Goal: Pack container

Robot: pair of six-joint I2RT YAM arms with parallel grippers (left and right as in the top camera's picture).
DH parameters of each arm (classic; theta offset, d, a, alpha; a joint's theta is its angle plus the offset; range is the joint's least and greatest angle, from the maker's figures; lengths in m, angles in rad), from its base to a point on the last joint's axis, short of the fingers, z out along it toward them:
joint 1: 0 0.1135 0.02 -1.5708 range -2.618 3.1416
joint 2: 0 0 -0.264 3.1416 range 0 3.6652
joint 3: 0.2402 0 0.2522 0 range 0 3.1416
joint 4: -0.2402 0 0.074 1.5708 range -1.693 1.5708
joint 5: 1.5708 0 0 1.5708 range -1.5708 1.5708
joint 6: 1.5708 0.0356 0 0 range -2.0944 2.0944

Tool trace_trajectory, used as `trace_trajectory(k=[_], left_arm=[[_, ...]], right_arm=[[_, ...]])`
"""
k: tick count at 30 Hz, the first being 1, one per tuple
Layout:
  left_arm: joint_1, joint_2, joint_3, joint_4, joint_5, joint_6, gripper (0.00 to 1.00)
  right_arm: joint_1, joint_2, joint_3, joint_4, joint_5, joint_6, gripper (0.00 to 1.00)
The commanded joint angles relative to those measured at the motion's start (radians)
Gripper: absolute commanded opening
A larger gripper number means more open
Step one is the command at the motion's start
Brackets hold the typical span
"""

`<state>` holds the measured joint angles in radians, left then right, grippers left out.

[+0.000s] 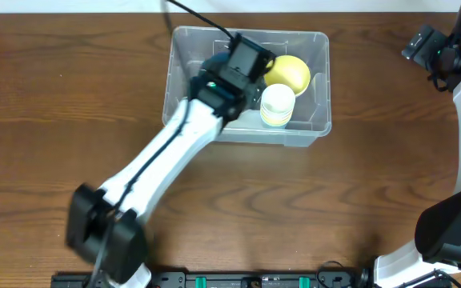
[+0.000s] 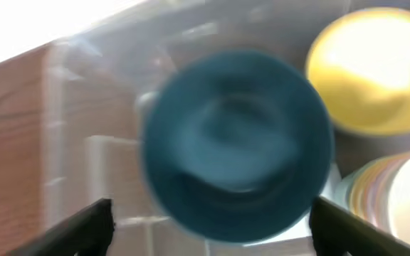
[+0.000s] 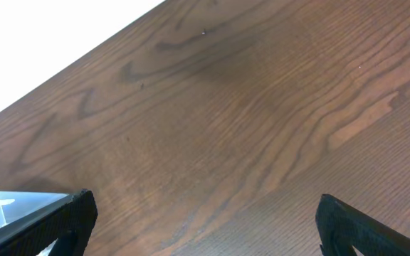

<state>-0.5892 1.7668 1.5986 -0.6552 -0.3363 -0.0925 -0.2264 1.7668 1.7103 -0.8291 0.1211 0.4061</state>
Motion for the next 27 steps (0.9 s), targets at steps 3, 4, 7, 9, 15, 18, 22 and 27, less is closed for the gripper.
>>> trace_trajectory(k=[3,4,7,9,15,18,22,27], left_arm=[[0.029,-0.267,0.012,-0.043,-0.025,-0.02,0.98],[0.031,-0.309,0.012,-0.05,-0.025,-0.019,0.98],[0.034,-0.434,0.012,-0.073,-0.024,-0.02,0.98],[0.032,-0.518,0.012,-0.078,-0.02,-0.02,0.98],[0.032,-0.708,0.012,-0.119,-0.021,-0.016,0.98],[0.032,-0.784,0.012,-0.194,-0.025,0.005,0.98],[0.032,-0.885,0.012,-0.437,-0.025,0.074,0.98],[0.032,-0.962,0.012,-0.774,-0.011,0.068,0.98]], right_arm=[[0.003,-0.014,0.011,-0.002,0.006,0.008,0.99],[0.003,-0.014,0.011,-0.001,0.006,0.008,0.99],[0.003,-0.014,0.011,-0.001,0.006,0.008,0.99],[0.003,-0.014,0.011,-0.001,0.006,0.008,0.99],[0.003,-0.014,0.011,-0.002,0.006,0.008,0.99],[0.003,-0.014,0.011,-0.002,0.006,0.008,0.99],[0.003,-0.014,0.011,-0.002,0.006,0.008,0.99],[0.003,-0.014,0.011,-0.002,0.006,0.008,0.99]])
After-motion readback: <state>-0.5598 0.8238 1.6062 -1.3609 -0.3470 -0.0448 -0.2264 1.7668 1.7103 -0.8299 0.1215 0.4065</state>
